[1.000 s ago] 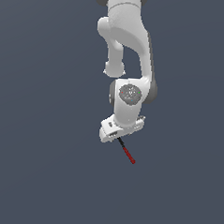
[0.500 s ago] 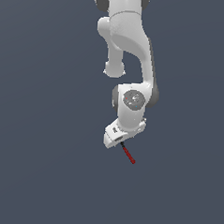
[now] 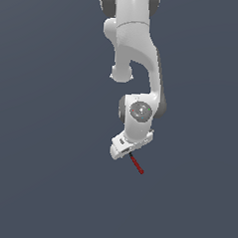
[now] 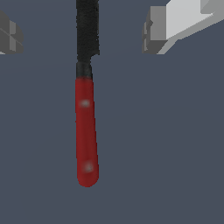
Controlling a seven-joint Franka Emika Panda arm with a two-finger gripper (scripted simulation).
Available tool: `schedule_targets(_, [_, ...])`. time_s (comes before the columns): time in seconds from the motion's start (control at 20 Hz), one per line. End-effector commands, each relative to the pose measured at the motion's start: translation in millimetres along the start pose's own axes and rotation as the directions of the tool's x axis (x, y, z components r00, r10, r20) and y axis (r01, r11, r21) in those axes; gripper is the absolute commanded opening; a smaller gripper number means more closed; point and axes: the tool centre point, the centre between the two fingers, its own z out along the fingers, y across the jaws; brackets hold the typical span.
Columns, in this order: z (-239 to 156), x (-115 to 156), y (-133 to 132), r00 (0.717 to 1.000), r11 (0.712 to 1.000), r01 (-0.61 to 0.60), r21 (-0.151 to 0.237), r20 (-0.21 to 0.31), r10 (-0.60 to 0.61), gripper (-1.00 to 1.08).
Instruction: Pick up the object and move it to a goal position.
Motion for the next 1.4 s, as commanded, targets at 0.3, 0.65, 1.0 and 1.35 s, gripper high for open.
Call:
schedule_targets(0.3, [26, 1, 0, 1.0, 1.0, 0.003, 0.0, 0.0, -0.003, 1.0])
schedule_targets(0.65, [26, 1, 0, 1.0, 1.0, 0.003, 0.0, 0.0, -0.003, -1.0])
schedule_targets(1.0, [23, 0, 1, 1.0, 1.0, 0.003, 0.0, 0.0, -0.003, -1.0])
schedule_targets(1.35, [1, -6, 10, 1.0, 1.0, 0.003, 0.0, 0.0, -0.003, -1.0])
